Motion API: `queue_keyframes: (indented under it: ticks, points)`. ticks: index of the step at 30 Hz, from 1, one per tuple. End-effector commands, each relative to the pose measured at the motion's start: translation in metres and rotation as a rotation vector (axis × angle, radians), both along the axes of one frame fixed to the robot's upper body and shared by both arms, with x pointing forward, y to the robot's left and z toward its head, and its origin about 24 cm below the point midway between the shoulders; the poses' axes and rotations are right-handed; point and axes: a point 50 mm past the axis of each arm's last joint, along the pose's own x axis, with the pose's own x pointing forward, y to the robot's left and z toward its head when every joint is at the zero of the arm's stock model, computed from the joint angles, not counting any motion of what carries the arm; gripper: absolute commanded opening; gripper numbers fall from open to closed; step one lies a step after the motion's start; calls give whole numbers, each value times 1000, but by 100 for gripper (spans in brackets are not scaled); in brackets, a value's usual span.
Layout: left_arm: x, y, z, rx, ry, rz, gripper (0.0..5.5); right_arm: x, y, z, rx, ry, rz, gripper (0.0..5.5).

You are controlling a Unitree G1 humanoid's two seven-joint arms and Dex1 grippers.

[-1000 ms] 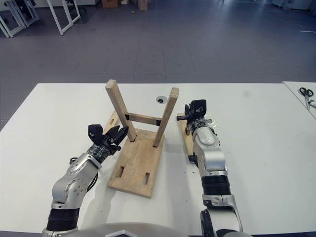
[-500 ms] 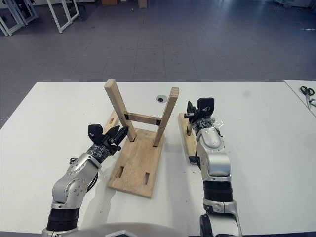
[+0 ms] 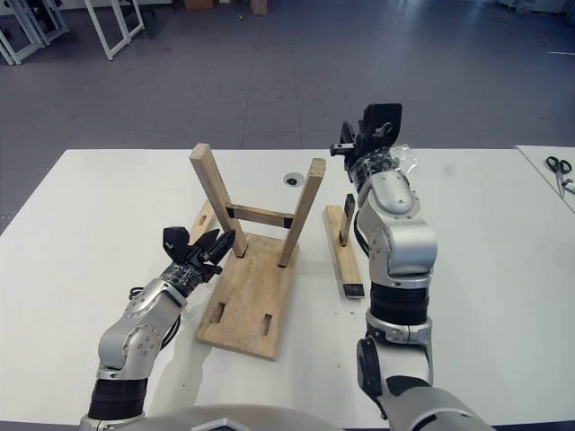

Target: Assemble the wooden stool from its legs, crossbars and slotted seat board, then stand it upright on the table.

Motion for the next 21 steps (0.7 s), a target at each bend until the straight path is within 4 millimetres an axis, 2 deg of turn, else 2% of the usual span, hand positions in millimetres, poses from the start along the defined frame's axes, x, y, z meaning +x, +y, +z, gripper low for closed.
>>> queue_keyframes:
  ticks: [1,3,4,5,7,9,10,11,12,14,16,17,18,19,20,21]
  points:
    - [1,1,-1,8,0,9,244,8,4,25,-8,-85,-13,97]
    - [0,1,-1,8,1,10,244,6,6,52,25,-208,-20,97]
    - [0,1,-1,9,1,8,244,6,7,56,33,-226,-21,97]
    - [0,1,0,9,1,8,244,8,7,46,23,-182,-27,97]
    - [1,0,0,8,0,8,244,12,3,7,-5,-33,-48,97]
    - [2,0,0,8,0,7,244,9,-3,-44,-59,152,-65,97]
    - [2,-1,0,8,0,7,244,5,-5,-63,-75,214,-67,97]
    - [2,0,1,8,0,7,244,2,-5,-76,-75,257,-70,97]
    - [2,0,1,8,0,8,244,0,-4,-81,-69,263,-72,97]
    - [2,0,1,7,-1,11,244,4,0,-64,-13,166,-62,97]
    - [2,0,0,8,-1,13,244,8,2,-24,61,-36,-49,97]
    - [3,0,1,8,-1,13,244,6,-1,5,103,-162,-48,97]
    - [2,1,1,7,-1,16,244,0,-6,38,128,-294,-52,97]
    - [2,1,0,7,-1,19,244,-7,-10,59,141,-378,-50,97]
    - [0,2,0,8,1,23,244,-17,-15,74,136,-430,-30,97]
    - [-4,5,-1,12,7,30,244,-29,-20,73,95,-416,-8,116]
